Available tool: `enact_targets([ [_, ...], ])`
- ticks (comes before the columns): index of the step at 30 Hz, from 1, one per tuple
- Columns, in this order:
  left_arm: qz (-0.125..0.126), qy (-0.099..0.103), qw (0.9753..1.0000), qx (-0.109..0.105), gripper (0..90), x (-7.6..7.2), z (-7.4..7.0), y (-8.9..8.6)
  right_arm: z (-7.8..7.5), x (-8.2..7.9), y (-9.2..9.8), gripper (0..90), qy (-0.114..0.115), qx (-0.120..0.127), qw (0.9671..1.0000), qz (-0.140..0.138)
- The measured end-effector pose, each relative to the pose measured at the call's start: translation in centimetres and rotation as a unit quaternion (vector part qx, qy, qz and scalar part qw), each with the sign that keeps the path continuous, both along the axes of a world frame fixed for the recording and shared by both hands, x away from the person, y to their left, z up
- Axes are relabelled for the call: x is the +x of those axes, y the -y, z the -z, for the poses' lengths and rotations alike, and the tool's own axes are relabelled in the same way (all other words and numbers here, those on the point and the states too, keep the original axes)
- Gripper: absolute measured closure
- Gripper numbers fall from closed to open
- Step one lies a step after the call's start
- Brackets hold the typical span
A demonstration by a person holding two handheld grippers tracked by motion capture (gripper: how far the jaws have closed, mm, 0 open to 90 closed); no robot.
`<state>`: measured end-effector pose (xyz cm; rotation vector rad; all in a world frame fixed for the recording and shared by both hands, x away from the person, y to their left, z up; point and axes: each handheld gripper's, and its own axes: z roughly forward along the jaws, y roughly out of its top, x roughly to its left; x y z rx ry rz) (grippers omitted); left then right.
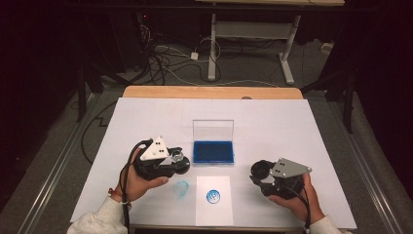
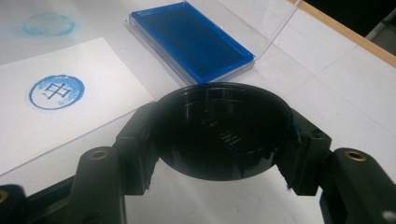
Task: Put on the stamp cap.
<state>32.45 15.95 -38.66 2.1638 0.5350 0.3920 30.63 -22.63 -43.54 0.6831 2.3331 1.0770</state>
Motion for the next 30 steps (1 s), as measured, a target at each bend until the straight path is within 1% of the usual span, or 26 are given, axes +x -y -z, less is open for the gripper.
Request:
enact_targets([
  [2,0.003,0.002,1.0,-0.003,54.6,0.0,-0.2,0.2,0.0,0.3,-0.4,38.8,-0.003,0.005,1.0,-0.002],
  [4,0.005,0.005,0.9999,-0.008,54.5,0.0,-0.4,0.4,-0.2,0.6,-0.8,38.9,-0.001,0.008,0.9999,-0.006],
  [7,0.01,0.006,0.9999,-0.009,54.6,0.2,-0.5,0.7,-0.4,1.1,-1.6,38.8,-0.003,0.021,0.9997,-0.012],
  [11,0.014,0.004,0.9999,-0.007,54.6,0.3,-0.4,1.0,-0.3,1.8,-3.0,38.8,-0.002,0.014,0.9996,-0.024],
  [13,0.015,0.004,0.9998,-0.007,54.5,0.4,-0.5,1.2,-0.4,2.0,-3.4,38.8,-0.003,0.012,0.9996,-0.026],
  [16,0.019,0.005,0.9998,-0.009,54.6,0.4,-0.6,1.4,-0.5,2.2,-3.8,38.8,-0.002,0.015,0.9995,-0.029],
  [18,0.02,0.008,0.9997,-0.011,54.5,0.5,-0.7,1.6,-0.5,2.4,-4.0,38.8,-0.005,0.024,0.9992,-0.03],
  [30,0.039,0.012,0.9989,-0.022,54.6,1.5,-1.2,3.3,-0.3,3.3,-6.3,38.9,-0.011,0.028,0.9983,-0.051],
])
